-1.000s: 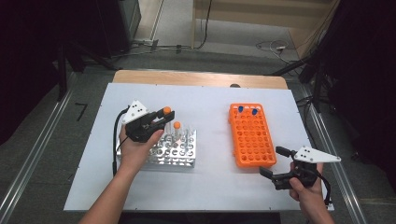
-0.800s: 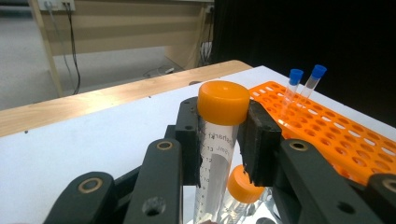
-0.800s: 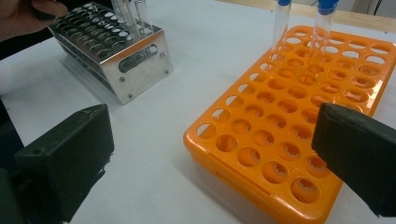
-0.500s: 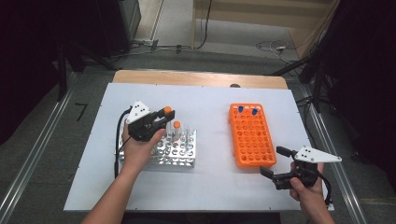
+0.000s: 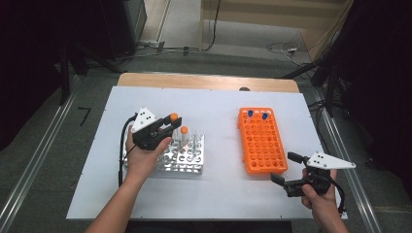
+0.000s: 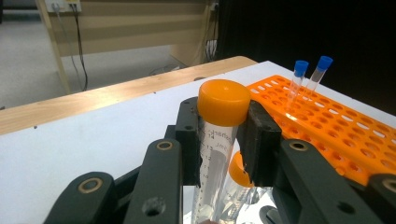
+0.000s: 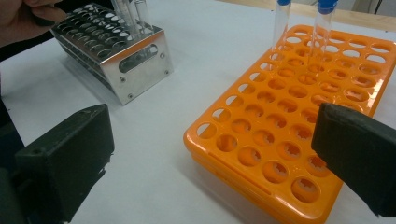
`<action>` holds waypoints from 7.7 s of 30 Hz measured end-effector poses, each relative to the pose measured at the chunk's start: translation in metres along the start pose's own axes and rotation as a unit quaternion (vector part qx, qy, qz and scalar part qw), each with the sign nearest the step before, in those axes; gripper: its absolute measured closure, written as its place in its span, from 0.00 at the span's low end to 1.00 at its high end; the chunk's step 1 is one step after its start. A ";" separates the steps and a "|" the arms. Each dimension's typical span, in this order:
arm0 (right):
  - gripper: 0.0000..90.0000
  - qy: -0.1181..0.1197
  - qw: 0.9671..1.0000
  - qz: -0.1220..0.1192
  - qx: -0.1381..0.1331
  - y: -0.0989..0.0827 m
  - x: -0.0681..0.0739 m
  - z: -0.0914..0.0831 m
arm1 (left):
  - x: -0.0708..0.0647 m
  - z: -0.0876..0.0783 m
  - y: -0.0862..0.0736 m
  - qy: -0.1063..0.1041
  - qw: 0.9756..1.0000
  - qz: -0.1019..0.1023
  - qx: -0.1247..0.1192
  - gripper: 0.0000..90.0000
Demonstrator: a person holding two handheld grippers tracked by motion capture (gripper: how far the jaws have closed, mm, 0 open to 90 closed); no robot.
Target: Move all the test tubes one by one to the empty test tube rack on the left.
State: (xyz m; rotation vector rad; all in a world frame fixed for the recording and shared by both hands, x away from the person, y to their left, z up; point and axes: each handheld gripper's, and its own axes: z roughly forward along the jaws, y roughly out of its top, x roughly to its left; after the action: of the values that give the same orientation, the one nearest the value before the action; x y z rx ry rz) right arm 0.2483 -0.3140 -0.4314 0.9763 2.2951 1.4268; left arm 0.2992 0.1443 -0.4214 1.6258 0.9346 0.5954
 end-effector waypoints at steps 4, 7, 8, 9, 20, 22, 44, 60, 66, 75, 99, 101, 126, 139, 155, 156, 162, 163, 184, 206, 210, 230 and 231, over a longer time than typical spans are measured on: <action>0.00 -0.001 1.000 0.001 0.000 0.000 0.000 0.000 | 0.000 0.001 0.002 0.000 1.000 0.003 0.004 0.79; 0.00 -0.001 1.000 0.001 -0.001 0.000 -0.001 0.000 | -0.001 0.001 0.004 0.002 1.000 0.008 0.010 0.79; 0.00 -0.001 1.000 0.001 -0.001 0.000 -0.001 0.000 | -0.001 0.001 0.004 0.003 1.000 0.007 0.010 0.79; 0.00 -0.001 1.000 0.001 0.000 0.000 -0.001 0.000 | -0.002 0.001 0.004 0.003 1.000 0.007 0.013 0.79; 0.00 -0.001 1.000 -0.001 0.001 -0.001 0.000 0.001 | -0.002 -0.002 0.003 0.006 1.000 -0.005 0.017 0.79; 0.00 -0.001 1.000 -0.001 0.001 -0.001 0.000 0.000 | -0.001 -0.003 0.003 0.007 1.000 -0.012 0.017 0.79; 0.00 -0.003 1.000 0.001 0.004 -0.002 -0.001 0.002 | -0.006 0.004 -0.007 0.026 0.996 0.034 0.079 0.83; 0.00 -0.003 1.000 -0.002 0.005 -0.002 0.000 0.003 | -0.001 0.001 -0.014 0.023 0.996 -0.004 0.091 0.65; 0.00 -0.005 1.000 0.000 0.003 -0.002 -0.001 0.004 | -0.001 -0.011 -0.013 0.012 0.997 -0.030 0.073 0.32; 0.00 -0.009 1.000 0.011 -0.006 0.005 -0.005 0.010 | -0.016 -0.035 -0.016 -0.029 0.998 -0.032 0.044 0.00; 0.28 -0.065 0.997 0.043 -0.001 0.038 -0.048 0.064 | -0.043 -0.064 -0.029 -0.069 0.997 -0.010 0.025 0.00; 0.33 -0.075 0.996 0.047 0.007 0.042 -0.052 0.072 | -0.043 -0.065 -0.029 -0.069 0.997 -0.013 0.023 0.00; 0.73 -0.149 0.984 0.060 0.082 0.054 -0.072 0.130 | -0.039 -0.065 -0.032 -0.069 0.997 -0.015 0.029 0.00; 0.83 -0.166 0.983 0.058 0.052 0.056 -0.069 0.115 | -0.042 -0.064 -0.032 -0.073 0.997 -0.010 0.029 0.00; 0.83 -0.084 0.996 0.038 0.002 0.058 -0.036 0.072 | -0.050 -0.059 -0.029 -0.086 0.996 -0.003 0.030 0.00; 0.83 -0.077 0.996 0.035 0.002 0.057 -0.032 0.070 | -0.051 -0.059 -0.029 -0.088 0.996 -0.003 0.029 0.00; 0.83 -0.049 0.999 0.014 0.002 0.052 -0.008 0.063 | -0.055 -0.056 -0.028 -0.095 0.995 0.000 0.031 0.00; 0.83 -0.043 0.999 0.013 0.002 0.051 -0.005 0.062 | -0.056 -0.056 -0.028 -0.097 0.995 0.000 0.031 0.00; 0.83 0.068 0.996 -0.052 0.034 0.035 0.073 0.076 | -0.081 -0.047 -0.025 -0.142 0.989 0.019 0.035 0.02; 0.83 0.126 0.984 -0.106 0.073 0.029 0.120 0.098 | -0.120 -0.031 -0.024 -0.215 0.974 0.059 0.047 0.57; 0.83 0.132 0.982 -0.112 0.075 0.029 0.125 0.099 | -0.125 -0.028 -0.026 -0.219 0.971 0.072 0.055 0.64; 0.77 0.143 0.981 -0.109 0.074 0.029 0.124 0.100 | -0.117 -0.030 -0.024 -0.206 0.976 0.064 0.042 0.85; 0.75 0.145 0.981 -0.108 0.072 0.028 0.123 0.099 | -0.116 -0.030 -0.024 -0.205 0.976 0.062 0.040 0.85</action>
State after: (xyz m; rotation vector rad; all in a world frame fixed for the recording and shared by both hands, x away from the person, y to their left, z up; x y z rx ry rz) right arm 0.2232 -0.1558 -0.4397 0.5602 2.6495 1.4052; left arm 0.2044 0.0680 -0.4258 1.8011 0.5608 0.2879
